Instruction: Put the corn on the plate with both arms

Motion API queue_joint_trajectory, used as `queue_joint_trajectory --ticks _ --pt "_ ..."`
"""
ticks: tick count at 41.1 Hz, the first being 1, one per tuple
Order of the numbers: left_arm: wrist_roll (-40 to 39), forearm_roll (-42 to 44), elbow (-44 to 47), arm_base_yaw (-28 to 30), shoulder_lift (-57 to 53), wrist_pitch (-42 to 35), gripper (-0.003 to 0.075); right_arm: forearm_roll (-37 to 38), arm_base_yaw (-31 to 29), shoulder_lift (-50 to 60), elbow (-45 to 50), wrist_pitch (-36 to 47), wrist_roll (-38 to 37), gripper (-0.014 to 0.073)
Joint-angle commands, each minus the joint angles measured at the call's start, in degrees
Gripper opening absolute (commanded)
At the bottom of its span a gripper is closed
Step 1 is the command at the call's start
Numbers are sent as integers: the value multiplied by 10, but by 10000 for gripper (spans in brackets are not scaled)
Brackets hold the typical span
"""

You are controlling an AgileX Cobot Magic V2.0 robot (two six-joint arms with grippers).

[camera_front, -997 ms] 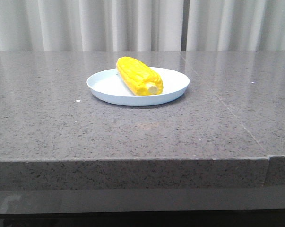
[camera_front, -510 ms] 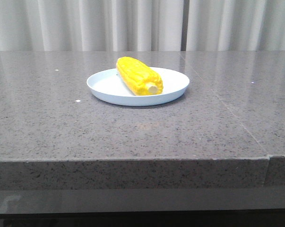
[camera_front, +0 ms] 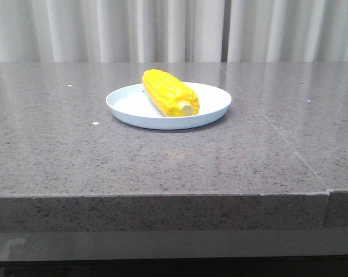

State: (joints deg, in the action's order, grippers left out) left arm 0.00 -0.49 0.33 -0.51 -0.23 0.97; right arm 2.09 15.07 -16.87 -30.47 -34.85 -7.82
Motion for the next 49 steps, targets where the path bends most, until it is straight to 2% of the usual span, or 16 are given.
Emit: queue_joint_trajectory --ticks 1,9,16,22,41,49 --pt "0 -4 1 0 -11 -45 -20 -1 -48 39 53 121 5 -68" --pt "0 -4 1 0 -11 -45 -20 -1 -122 131 193 244 5 -68" --pt "0 -4 1 0 -11 -45 -20 -1 -137 181 268 324 5 -68" --pt "0 -4 1 0 -11 -45 -20 -1 -137 181 312 386 5 -68" --pt "0 -4 1 0 -11 -45 -20 -1 -137 182 311 380 5 -68" --pt "0 -4 1 0 -11 -45 -20 -8 -137 182 311 380 28 -68"
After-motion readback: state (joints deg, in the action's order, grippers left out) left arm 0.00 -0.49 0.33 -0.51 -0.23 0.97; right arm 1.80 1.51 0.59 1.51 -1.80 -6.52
